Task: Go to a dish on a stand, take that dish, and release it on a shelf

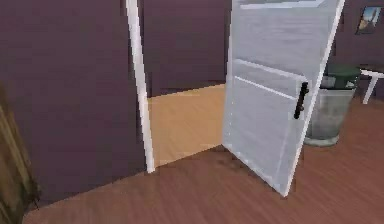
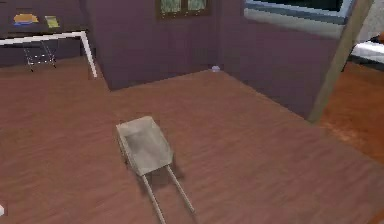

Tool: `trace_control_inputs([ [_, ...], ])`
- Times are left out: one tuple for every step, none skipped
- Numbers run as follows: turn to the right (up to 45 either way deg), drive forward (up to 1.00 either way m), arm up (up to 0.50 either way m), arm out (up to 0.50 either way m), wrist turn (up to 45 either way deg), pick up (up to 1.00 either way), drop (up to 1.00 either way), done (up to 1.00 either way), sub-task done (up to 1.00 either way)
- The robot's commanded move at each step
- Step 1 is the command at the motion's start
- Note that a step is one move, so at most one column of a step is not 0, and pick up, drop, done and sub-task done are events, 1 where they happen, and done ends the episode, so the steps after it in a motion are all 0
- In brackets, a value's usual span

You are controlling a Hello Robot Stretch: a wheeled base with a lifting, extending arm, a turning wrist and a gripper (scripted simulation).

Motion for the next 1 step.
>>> trace_control_inputs([
  [45.0,0.0,0.0,0.0,0.0,0.0,0.0,0.0,0.0],
])
